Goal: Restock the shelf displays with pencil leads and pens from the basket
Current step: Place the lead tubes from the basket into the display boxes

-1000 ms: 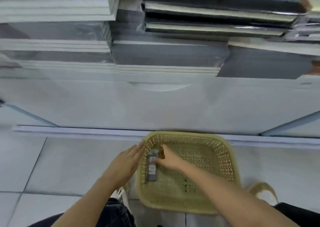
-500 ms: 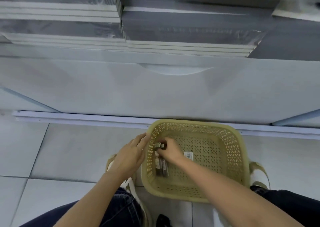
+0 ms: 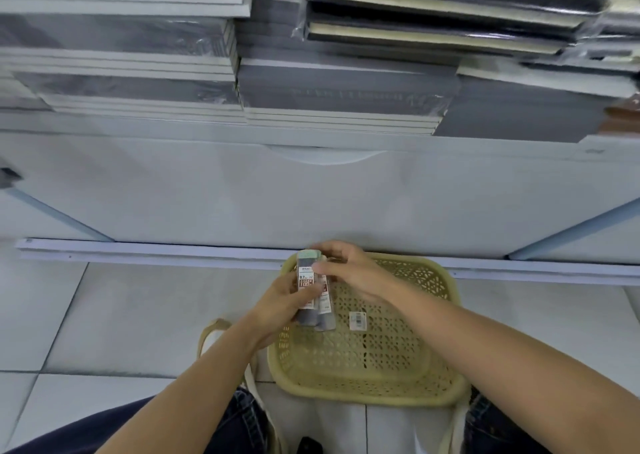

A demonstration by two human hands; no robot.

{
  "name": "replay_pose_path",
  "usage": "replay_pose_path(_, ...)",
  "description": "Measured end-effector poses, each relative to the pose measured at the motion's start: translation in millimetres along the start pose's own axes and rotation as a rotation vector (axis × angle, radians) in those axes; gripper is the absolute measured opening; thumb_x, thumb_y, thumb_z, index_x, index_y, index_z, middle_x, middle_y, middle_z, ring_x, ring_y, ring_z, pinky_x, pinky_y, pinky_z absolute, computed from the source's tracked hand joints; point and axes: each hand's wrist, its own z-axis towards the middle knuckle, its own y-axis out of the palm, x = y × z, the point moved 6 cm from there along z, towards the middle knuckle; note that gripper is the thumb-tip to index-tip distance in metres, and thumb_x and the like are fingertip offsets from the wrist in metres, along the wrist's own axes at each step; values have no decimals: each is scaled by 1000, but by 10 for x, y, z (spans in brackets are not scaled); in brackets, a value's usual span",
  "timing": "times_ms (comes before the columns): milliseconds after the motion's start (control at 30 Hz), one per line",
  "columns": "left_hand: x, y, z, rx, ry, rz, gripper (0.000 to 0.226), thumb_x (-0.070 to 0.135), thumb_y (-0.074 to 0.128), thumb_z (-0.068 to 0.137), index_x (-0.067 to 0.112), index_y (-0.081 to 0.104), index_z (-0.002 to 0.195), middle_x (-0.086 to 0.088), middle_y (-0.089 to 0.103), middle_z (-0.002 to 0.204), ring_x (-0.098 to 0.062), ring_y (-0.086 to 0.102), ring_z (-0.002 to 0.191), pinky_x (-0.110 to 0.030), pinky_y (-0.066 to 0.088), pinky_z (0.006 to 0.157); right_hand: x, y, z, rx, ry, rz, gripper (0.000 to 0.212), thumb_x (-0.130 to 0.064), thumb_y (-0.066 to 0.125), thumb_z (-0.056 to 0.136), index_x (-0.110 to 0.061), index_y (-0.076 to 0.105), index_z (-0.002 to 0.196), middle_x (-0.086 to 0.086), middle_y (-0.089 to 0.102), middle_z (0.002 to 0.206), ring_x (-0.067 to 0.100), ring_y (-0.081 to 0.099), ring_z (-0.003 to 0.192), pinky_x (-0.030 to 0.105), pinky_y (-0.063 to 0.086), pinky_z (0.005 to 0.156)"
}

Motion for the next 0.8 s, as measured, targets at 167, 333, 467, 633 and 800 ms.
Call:
replay_pose_path(167, 308, 129, -171, -26, 87, 83, 46, 27, 73, 81, 10, 59, 121, -10, 69, 103, -18, 69, 86, -27, 55, 70, -397, -10, -235, -21, -48, -140, 38, -16, 73, 85, -8, 62, 120, 15, 67, 113, 20, 63, 97, 38, 51, 90)
replay_pose_path(333, 598, 323, -384, -37, 140, 35, 42, 28, 67, 85, 9, 55, 120, -5, 72, 91, -24, 71, 86, -30, 55, 67, -936, 9, -491, -104, -136, -250, 24, -6, 64, 91, 0, 61, 114, 8, 64, 95, 18, 59, 84, 25, 51, 73)
replay_pose_path(467, 913, 433, -560, -53, 159, -61, 30, 25, 46, 100, 7, 57, 122, -13, 72, 107, -23, 70, 81, -33, 49, 66, -1358, -97, -756, -95, -217, -269, 24, -5, 60, 93, 1, 59, 116, 6, 64, 96, 15, 59, 89, 27, 51, 79)
replay_pose_path(633, 1400, 577, -848, -8, 352, -24, 26, 23, 50, 99, 9, 62, 117, -18, 73, 101, -19, 69, 79, -24, 48, 55, -1889, -216, -1117, -26, -339, -277, 23, -4, 58, 94, 4, 58, 116, 11, 63, 96, 17, 56, 86, 24, 49, 70)
replay_pose_path(800, 1946, 855, -1109, 40, 486, 29, 25, 15, 63, 91, 10, 61, 116, -8, 72, 92, -17, 66, 69, -36, 45, 70, -2500, -216, -1608, 31, -465, -369, 20, -8, 57, 96, 2, 61, 112, 9, 64, 90, 12, 56, 76, 22, 46, 62)
